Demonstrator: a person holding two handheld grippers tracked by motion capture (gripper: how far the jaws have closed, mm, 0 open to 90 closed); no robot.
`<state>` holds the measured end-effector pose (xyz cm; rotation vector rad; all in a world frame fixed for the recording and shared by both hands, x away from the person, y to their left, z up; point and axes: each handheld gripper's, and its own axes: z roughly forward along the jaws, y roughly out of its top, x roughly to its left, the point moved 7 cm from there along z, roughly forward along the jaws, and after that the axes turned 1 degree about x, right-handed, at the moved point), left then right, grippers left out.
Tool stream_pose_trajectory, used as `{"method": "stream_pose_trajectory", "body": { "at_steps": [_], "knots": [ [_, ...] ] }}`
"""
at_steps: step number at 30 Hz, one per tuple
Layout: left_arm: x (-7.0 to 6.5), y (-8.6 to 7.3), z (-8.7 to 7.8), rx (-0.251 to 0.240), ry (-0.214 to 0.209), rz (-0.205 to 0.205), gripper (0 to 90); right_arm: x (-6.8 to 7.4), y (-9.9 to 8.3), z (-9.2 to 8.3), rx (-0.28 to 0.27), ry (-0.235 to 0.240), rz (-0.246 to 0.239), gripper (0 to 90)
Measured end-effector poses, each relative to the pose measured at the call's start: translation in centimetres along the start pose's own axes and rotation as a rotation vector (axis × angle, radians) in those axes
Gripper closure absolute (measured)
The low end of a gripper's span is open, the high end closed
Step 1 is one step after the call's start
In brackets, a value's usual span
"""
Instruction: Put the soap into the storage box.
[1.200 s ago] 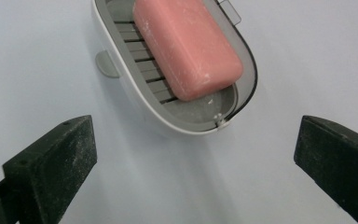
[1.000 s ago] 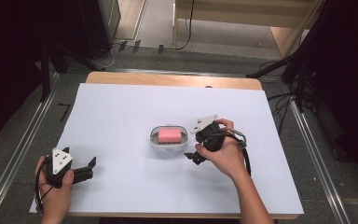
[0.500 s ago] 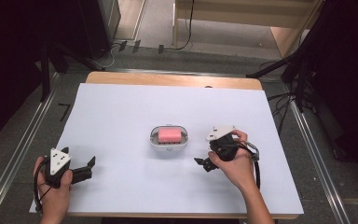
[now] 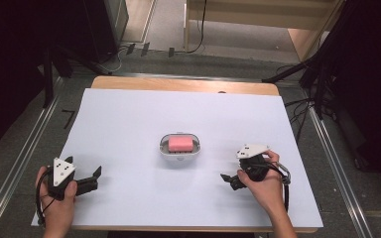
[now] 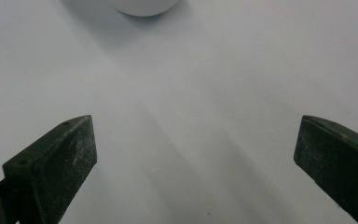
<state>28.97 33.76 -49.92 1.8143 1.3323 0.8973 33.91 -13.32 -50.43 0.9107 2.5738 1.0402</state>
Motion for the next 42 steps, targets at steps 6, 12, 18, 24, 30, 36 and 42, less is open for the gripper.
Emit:
{"method": "stream_pose_trajectory", "body": {
  "at_steps": [6, 12, 18, 24, 30, 36, 42],
  "knots": [
    [0.0, 0.0, 0.0, 0.001, 0.001, 0.001, 3.6, -0.6, -1.3, -0.7, -0.034, -0.017, 0.015, 0.0],
    [0.0, 0.0, 0.0, 0.0, 0.002, 0.002, 3.6, -1.2, -3.0, -1.5, -0.042, -0.037, 0.046, 0.0],
    [0.0, 0.0, 0.0, 0.0, 0.003, 0.002, 3.6, -2.0, -4.9, -2.1, -0.047, -0.064, 0.072, 0.0],
    [0.0, 0.0, 0.0, 0.001, 0.003, 0.001, 3.6, -2.4, -6.3, -3.0, -0.062, -0.08, 0.098, 0.0],
    [0.0, 0.0, 0.0, 0.002, 0.001, 0.001, 3.6, -2.9, -7.9, -4.4, -0.092, -0.108, 0.141, 0.0],
    [0.0, 0.0, 0.0, 0.001, 0.0, 0.001, 3.6, -3.4, -9.0, -5.5, -0.108, -0.132, 0.163, 0.0],
    [0.0, 0.0, 0.0, 0.0, -0.002, 0.0, 3.6, -4.7, -11.2, -7.3, -0.131, -0.175, 0.225, 0.0]
  ]
}}
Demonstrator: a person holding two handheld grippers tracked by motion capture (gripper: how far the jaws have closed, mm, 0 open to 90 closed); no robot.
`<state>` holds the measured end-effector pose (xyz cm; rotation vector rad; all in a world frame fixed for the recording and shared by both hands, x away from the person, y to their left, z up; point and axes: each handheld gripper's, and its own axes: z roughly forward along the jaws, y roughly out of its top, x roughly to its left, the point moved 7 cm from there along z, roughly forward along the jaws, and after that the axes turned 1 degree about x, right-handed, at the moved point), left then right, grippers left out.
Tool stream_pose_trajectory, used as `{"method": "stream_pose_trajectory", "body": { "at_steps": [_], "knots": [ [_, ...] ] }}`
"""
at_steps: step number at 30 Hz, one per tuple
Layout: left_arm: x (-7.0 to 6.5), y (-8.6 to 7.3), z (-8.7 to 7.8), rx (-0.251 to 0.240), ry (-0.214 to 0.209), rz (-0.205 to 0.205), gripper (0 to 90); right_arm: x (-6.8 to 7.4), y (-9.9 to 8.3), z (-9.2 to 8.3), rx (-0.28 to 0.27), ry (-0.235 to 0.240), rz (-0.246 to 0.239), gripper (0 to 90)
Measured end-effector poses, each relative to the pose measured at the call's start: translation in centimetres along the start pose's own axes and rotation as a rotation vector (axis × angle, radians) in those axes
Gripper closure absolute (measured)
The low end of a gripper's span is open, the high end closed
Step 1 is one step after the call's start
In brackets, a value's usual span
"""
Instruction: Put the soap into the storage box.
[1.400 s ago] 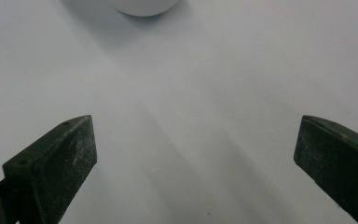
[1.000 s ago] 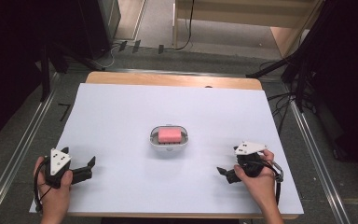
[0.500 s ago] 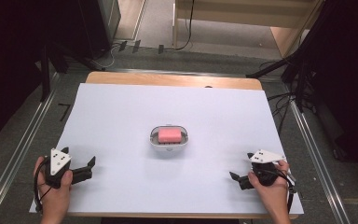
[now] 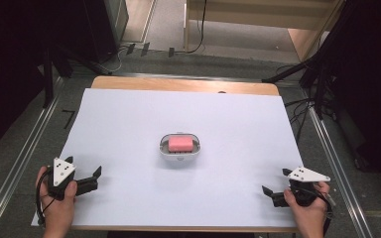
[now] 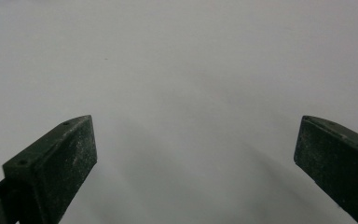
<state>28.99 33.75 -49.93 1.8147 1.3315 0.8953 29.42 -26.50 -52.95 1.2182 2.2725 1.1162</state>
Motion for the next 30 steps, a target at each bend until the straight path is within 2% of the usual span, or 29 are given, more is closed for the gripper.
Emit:
{"method": "stream_pose_trajectory", "body": {
  "at_steps": [4, 12, 14, 16, 24, 27, 30],
  "knots": [
    [0.0, 0.0, 0.0, 0.001, -0.002, -0.001, 3.6, -0.9, -0.7, -0.5, 0.0, -0.023, 0.021, 0.0],
    [0.0, 0.0, 0.0, 0.001, -0.007, 0.0, 3.6, -1.7, -1.2, -1.6, -0.031, -0.04, 0.053, 0.0],
    [0.0, 0.0, 0.0, 0.002, -0.01, -0.001, 3.6, -2.2, -1.7, -2.0, -0.026, -0.06, 0.064, 0.0],
    [0.0, 0.0, 0.0, 0.002, -0.01, -0.002, 3.6, -2.5, -1.8, -2.2, -0.043, -0.064, 0.072, 0.0],
    [0.0, 0.0, 0.0, 0.001, -0.015, -0.006, 3.6, -3.0, -2.2, -2.6, -0.048, -0.082, 0.096, 0.0],
    [0.0, 0.0, 0.0, 0.002, -0.015, -0.006, 3.6, -2.9, -2.2, -2.5, -0.032, -0.095, 0.082, 0.0],
    [0.0, 0.0, 0.1, 0.007, -0.018, -0.009, 3.6, -2.7, -2.1, -2.3, -0.014, -0.132, 0.067, 0.0]
  ]
}}
